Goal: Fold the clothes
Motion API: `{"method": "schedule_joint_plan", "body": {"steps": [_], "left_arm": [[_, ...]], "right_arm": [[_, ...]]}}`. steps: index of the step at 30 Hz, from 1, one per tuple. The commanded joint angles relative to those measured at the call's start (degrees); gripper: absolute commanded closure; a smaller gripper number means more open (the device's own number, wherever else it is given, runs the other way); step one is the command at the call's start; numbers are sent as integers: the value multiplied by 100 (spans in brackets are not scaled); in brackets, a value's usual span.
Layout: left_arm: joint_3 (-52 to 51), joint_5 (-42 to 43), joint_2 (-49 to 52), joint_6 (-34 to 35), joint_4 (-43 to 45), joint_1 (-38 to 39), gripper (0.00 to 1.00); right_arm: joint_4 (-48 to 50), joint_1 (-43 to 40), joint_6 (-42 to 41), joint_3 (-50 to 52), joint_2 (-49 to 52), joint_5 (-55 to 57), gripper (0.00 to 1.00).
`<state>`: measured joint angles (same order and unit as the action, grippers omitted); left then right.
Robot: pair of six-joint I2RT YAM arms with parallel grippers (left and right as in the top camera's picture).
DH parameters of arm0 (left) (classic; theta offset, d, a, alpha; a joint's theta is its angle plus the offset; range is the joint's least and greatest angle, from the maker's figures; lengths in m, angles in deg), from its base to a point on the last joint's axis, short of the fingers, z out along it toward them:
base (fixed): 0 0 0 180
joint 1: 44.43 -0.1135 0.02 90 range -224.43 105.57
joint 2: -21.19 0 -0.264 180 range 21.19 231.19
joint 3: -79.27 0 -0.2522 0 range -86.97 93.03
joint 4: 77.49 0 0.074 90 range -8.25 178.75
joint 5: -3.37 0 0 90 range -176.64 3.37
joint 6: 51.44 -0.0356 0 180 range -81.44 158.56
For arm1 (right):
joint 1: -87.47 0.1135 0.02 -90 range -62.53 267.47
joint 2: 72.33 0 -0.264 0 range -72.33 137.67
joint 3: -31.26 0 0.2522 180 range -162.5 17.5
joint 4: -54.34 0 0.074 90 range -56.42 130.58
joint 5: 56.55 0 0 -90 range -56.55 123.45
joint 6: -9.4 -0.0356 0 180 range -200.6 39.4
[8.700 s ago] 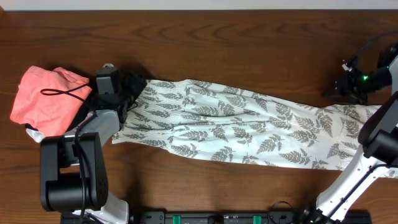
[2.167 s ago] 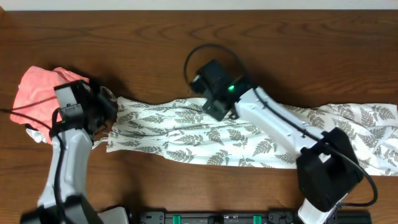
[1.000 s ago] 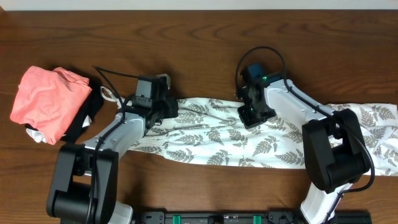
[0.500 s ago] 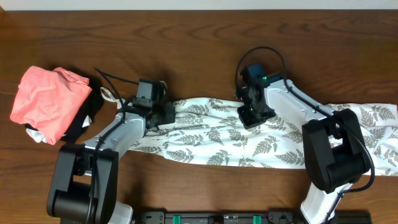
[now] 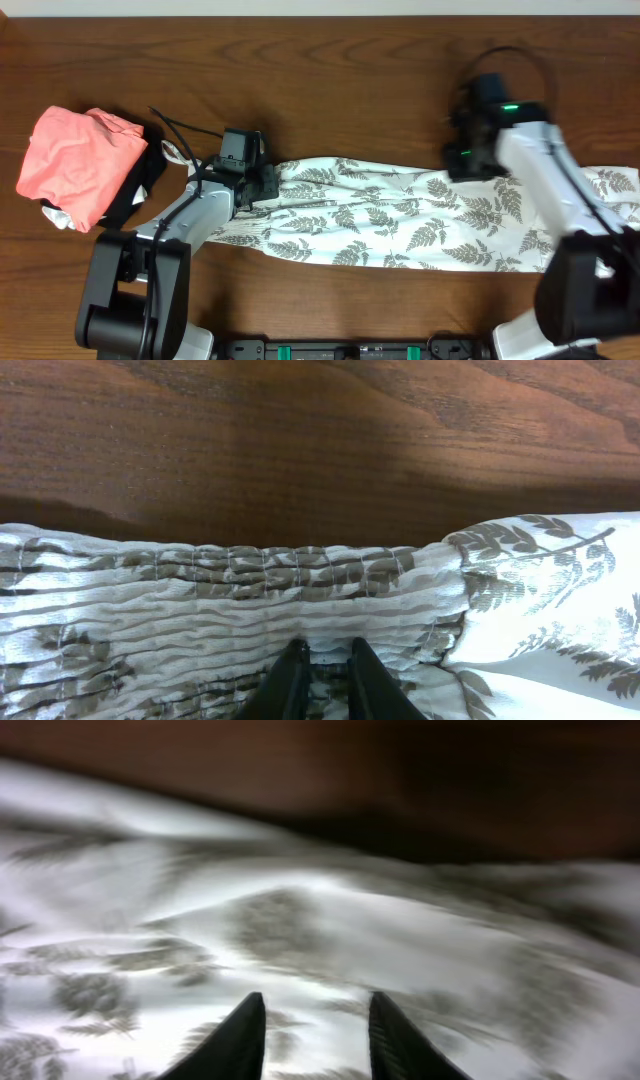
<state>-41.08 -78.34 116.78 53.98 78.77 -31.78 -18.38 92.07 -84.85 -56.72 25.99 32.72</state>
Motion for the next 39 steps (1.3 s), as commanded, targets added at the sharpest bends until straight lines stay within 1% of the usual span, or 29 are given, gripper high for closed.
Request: {"method": "schedule_joint_plan", "body": {"steps": [1,3,4,7,10,12,14,18,22,27,30,31,32,33,35,36,39], "left_arm": [[9,-175,90,28,-24,-15,84],[9,-175,90,28,-24,-13,84],[9,-175,90,28,-26,-13,83],[9,-175,90,28,-26,-13,83],[9,-175,90,28,-26,-13,83],[9,-175,90,28,-26,-13,84],[9,-173,90,28,-26,-13,83],[9,-175,90,28,-26,-13,83],[9,-173,90,28,-26,-13,83],[9,-173,90,28,-26,-13,83],[9,-173,90,28,-26,-13,83],[9,-173,90,28,-26,-13,83],[9,-173,90,28,-26,-13,83],[9,-173,92,28,-26,-13,83],[9,-173,90,28,-28,-13,83],[9,-173,90,28,-31,-13,83],[9,-173,92,28,-55,-13,83]], "right_arm": [[-144,-802,-149,-42,-98,223,60],[-214,-1362,-146,-15,-81,223,43],[-229,-1596,-138,0,-81,225,41],[-227,-2374,-111,9,-81,192,41],[-85,-3040,-109,9,-81,177,35],[81,-3506,-109,9,-81,175,34],[146,-3759,-109,9,-70,127,36],[98,-4181,-109,31,-17,70,34],[229,-4395,-153,262,42,44,35],[570,-4439,-151,560,267,-144,37],[549,-4439,-151,577,492,-170,41],[549,-4439,-153,577,581,-219,43],[562,-4439,-151,577,645,-282,47],[579,-4439,-151,577,699,-323,60],[623,-4439,-153,575,756,-337,95],[675,-4446,-153,575,756,-323,99],[741,-4557,-219,413,748,-256,99]]}}
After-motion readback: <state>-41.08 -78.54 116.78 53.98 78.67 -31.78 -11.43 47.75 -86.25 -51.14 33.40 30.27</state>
